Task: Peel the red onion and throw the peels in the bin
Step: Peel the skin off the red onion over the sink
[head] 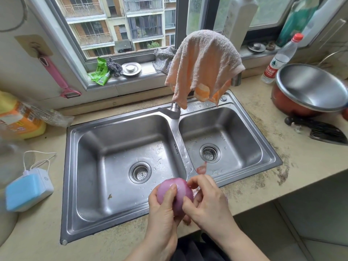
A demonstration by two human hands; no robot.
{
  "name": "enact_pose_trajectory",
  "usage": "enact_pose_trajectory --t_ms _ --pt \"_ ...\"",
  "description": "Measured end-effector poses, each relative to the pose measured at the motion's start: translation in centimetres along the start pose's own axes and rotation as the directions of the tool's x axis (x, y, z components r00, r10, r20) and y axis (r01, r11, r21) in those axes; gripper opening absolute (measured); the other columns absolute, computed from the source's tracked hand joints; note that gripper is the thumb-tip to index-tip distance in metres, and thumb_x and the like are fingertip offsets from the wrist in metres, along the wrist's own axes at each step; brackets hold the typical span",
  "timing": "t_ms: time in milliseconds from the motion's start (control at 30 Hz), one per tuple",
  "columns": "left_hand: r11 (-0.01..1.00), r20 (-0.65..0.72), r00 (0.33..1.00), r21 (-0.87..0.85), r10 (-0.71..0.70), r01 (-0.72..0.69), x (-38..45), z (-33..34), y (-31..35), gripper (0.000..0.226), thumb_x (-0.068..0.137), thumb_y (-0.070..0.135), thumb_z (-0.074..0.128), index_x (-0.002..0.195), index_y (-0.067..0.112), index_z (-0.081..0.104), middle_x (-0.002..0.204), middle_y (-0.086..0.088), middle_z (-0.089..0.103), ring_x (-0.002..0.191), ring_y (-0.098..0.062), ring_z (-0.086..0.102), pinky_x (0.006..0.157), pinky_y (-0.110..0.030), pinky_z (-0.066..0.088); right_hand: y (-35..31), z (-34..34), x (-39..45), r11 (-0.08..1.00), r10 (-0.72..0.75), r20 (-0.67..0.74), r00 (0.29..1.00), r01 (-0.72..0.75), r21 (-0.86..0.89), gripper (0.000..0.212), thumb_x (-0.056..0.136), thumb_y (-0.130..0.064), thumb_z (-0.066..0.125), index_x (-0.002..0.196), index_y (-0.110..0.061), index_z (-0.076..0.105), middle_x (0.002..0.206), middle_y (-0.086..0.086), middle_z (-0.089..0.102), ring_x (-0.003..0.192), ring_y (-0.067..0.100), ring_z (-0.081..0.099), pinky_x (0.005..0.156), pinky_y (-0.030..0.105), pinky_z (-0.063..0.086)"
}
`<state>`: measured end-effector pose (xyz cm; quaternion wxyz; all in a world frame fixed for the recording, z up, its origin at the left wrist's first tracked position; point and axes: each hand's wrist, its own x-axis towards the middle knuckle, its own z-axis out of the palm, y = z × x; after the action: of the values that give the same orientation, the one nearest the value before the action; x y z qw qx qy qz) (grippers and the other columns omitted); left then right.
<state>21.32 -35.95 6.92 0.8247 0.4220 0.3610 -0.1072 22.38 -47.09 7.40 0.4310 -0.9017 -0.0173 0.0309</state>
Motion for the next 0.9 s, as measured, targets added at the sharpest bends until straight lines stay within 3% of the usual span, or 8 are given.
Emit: enact_pose_trajectory --t_ms 100,267,367,433,500,600,733,900 --pt "1.0 -0.014 1.0 0.017 -0.003 0.003 0.0 -0.1 -0.1 0.022 0.089 0.023 0.059 0.109 0.023 0.05 0.1 -0.005 0.062 0.055 -0.012 0.071 0.059 -0.033 0.049 0.1 0.0 0.1 1.0 -0.012 0.014 1.0 0.012 -0.016 0.024 0.064 -0.03 0.059 0.086 -0.023 0.055 0.088 -0.013 0.052 0.066 0.01 0.061 0.065 0.01 0.04" --pt "0.999 -0.052 0.998 0.028 -0.019 0.021 0.4 -0.3 -0.4 0.035 0.089 0.021 0.06 0.121 0.018 0.047 0.111 -0.008 0.063 0.068 -0.015 0.072 0.059 -0.033 0.057 0.0 0.3 -0.2 0.99 -0.061 0.034 0.998 0.065 -0.123 0.024 0.07 -0.021 0.054 0.093 -0.018 0.058 0.091 -0.004 0.056 0.07 0.016 0.058 0.071 0.029 0.046" --pt "0.999 -0.063 0.997 -0.023 -0.039 0.037 0.5 -0.5 -0.2 0.038 0.089 0.024 0.059 0.124 0.015 0.046 0.117 -0.013 0.061 0.084 -0.026 0.067 0.062 -0.039 0.058 0.3 0.2 -0.3 0.997 -0.045 0.021 0.999 0.046 -0.066 0.026 0.074 -0.014 0.049 0.096 -0.017 0.062 0.09 -0.006 0.06 0.075 0.008 0.054 0.073 0.019 0.04" --pt "0.999 -0.061 0.997 -0.036 -0.041 0.039 0.5 -0.5 -0.2 0.04 0.088 0.025 0.06 0.125 0.015 0.045 0.116 -0.013 0.061 0.083 -0.027 0.067 0.068 -0.043 0.057 0.5 0.3 -0.6 0.998 -0.038 0.013 0.999 0.039 -0.048 0.017 0.08 -0.028 0.052 0.092 -0.02 0.061 0.086 -0.01 0.058 0.073 0.006 0.054 0.071 0.018 0.038" --pt "0.998 -0.057 0.997 -0.041 -0.043 0.041 0.4 -0.4 -0.4 0.042 0.086 0.026 0.062 0.124 0.015 0.045 0.114 -0.013 0.062 0.076 -0.025 0.071 0.077 -0.047 0.055 0.6 0.6 -0.8 0.996 -0.05 -0.003 0.999 0.05 -0.067 0.027 0.079 -0.05 0.055 0.084 -0.023 0.053 0.079 -0.015 0.05 0.068 0.006 0.052 0.065 0.017 0.036" --pt "0.999 -0.069 0.997 -0.032 -0.037 0.035 0.1 -0.3 -0.7 0.046 0.079 0.028 0.066 0.12 0.017 0.047 0.114 -0.015 0.063 0.065 -0.021 0.072 0.071 -0.041 0.054 0.6 0.9 -0.9 0.991 -0.037 0.008 0.999 0.038 -0.125 0.039 0.077 -0.063 0.053 0.081 -0.027 0.041 0.077 -0.015 0.041 0.074 0.01 0.044 0.065 0.025 0.034" --pt "0.999 -0.085 0.996 -0.038 -0.029 0.026 0.3 -0.5 -0.8 0.043 0.087 0.026 0.062 0.125 0.017 0.044 0.121 -0.017 0.062 0.072 -0.022 0.072 0.062 -0.037 0.055 0.5 1.3 -1.0 0.988 -0.07 -0.005 0.998 0.068 -0.141 0.027 0.089 -0.04 0.057 0.084 -0.015 0.048 0.082 -0.003 0.047 0.078 0.015 0.043 0.069 0.032 0.034" --pt "1.0 -0.083 0.996 0.008 0.014 -0.013 0.4 -0.8 -1.5 0.053 0.078 0.024 0.068 0.125 0.017 0.044 0.117 -0.012 0.061 0.07 -0.016 0.068 0.06 -0.033 0.056 0.3 1.1 -1.0 0.962 -0.083 0.019 0.996 0.085 -0.259 0.013 0.083 -0.022 0.061 0.086 -0.012 0.054 0.077 0.004 0.058 0.069 0.027 0.056 0.066 0.036 0.035"
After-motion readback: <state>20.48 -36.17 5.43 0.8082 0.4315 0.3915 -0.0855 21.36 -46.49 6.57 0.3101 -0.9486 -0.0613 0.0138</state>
